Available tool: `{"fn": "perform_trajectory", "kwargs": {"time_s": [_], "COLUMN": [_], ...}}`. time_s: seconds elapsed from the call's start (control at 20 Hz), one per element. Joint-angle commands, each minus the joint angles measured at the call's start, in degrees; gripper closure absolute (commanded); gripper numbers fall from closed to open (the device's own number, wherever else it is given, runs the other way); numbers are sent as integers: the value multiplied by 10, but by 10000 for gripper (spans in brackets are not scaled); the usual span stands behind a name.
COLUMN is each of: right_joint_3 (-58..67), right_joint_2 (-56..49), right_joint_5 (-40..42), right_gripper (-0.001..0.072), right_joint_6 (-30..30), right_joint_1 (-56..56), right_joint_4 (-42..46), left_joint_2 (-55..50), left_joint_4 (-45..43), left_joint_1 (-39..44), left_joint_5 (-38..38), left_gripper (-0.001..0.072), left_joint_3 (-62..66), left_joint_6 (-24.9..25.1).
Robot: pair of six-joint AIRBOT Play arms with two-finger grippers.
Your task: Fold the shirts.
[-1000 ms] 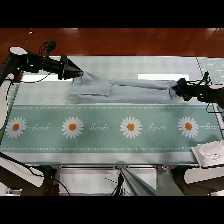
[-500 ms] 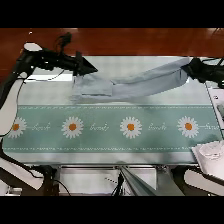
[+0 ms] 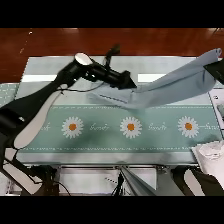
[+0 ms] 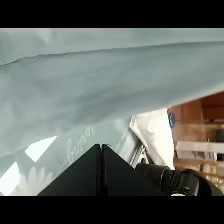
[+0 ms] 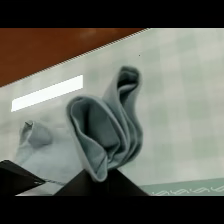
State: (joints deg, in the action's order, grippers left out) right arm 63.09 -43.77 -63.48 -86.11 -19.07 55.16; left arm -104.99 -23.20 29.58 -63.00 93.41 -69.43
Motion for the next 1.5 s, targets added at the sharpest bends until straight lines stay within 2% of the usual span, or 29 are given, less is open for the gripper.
{"fn": "perform_trajectory", "kwargs": {"time_s": [0.0, 0.2, 0.35, 0.55, 0.75, 1.0, 1.15, 1.3, 1.45], "right_joint_3": [0, 0, 0, 0, 0, 0, 0, 0, 0], "right_joint_2": [83, 152, 188, 201, 183, 80, 2, -99, -197], "right_joint_5": [-61, -98, -127, -160, -121, 4, 68, 131, 232], "right_gripper": [689, 690, 690, 689, 690, 690, 690, 690, 690], "right_joint_6": [-60, -103, -132, -139, -127, -83, -82, -115, -152], "right_joint_1": [0, 0, 0, 0, 0, 10, 97, 213, 297], "right_joint_4": [41, 60, 75, 99, 133, 37, 56, 101, 98], "left_joint_2": [-23, -54, -72, -72, -18, 138, 232, 304, 362], "left_joint_4": [-3, -3, -2, -3, -23, -180, -249, -251, -251], "left_joint_1": [83, 152, 196, 197, 100, -77, -193, -290, -366], "left_joint_5": [45, 67, 117, 154, 128, 92, 68, 36, -22], "left_gripper": [676, 676, 676, 677, 678, 678, 678, 678, 677], "left_joint_3": [0, 0, 0, 1, 1, 1, 1, 1, 1], "left_joint_6": [-9, -14, -13, -13, -11, -31, -50, -50, -50]}}
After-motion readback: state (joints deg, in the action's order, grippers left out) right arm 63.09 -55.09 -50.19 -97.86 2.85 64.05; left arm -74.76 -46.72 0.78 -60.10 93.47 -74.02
